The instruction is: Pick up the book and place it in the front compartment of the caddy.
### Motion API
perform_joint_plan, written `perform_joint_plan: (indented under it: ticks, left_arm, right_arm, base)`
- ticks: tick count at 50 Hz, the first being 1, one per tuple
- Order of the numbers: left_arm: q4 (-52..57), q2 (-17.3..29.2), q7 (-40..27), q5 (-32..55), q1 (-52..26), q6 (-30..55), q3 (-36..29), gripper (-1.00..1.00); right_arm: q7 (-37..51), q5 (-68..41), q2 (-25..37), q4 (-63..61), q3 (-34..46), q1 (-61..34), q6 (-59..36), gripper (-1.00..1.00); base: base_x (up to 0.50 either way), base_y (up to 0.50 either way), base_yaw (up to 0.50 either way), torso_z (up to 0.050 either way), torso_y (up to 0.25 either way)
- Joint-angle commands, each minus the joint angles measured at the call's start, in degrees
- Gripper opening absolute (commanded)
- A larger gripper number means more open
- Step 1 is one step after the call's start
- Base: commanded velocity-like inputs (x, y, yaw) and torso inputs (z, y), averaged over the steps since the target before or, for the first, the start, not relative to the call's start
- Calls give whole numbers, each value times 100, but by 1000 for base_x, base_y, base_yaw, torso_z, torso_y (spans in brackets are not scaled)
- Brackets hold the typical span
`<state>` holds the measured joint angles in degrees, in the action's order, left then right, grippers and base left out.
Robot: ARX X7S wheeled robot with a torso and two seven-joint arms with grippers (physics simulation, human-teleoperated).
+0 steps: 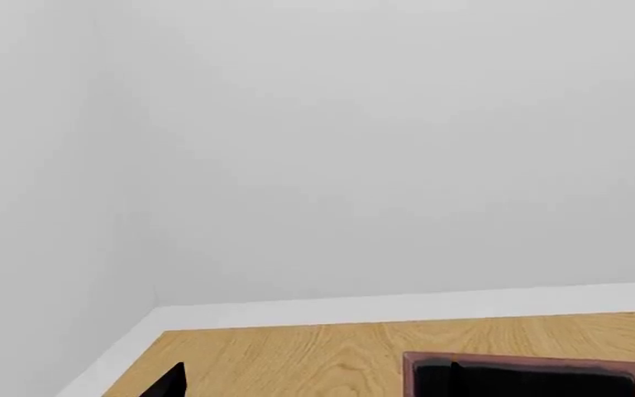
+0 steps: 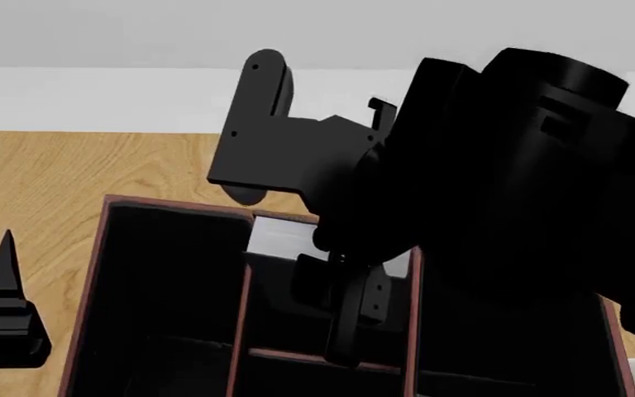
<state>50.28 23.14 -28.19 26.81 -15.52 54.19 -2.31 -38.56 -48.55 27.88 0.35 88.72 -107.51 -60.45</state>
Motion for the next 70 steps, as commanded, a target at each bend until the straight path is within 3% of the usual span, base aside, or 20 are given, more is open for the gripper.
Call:
perform_joint_plan:
  ticks: [1,37,38,54,70]
  left_arm:
    - [-41,22,-13,-5,28,-59,-27,100]
    - [-49,85,-77,62,109,-142,5,100]
    - [-52,84,-80,64,106,-143,7,100]
    - [-34,103,-114,109,109,-152,10,100]
    - [126,123,-194,257,28,12,81,100]
  right_arm:
    - [103,788,34,266,463,312,242,-100]
    - [429,1178,-256,916,694,939,564,-100]
    - [424,1174,-271,944,677,936,574,100]
    - [462,1112,-143,700,526,724,506,100]
    - [960,525,307,-291,-299,241,12,100]
  base:
    - [0,-3,-3,0,0]
    - [1,-1,-3,0,0]
    - [0,-3,-4,0,0]
    - [0,0,0,0,0]
    - [0,0,0,0,0]
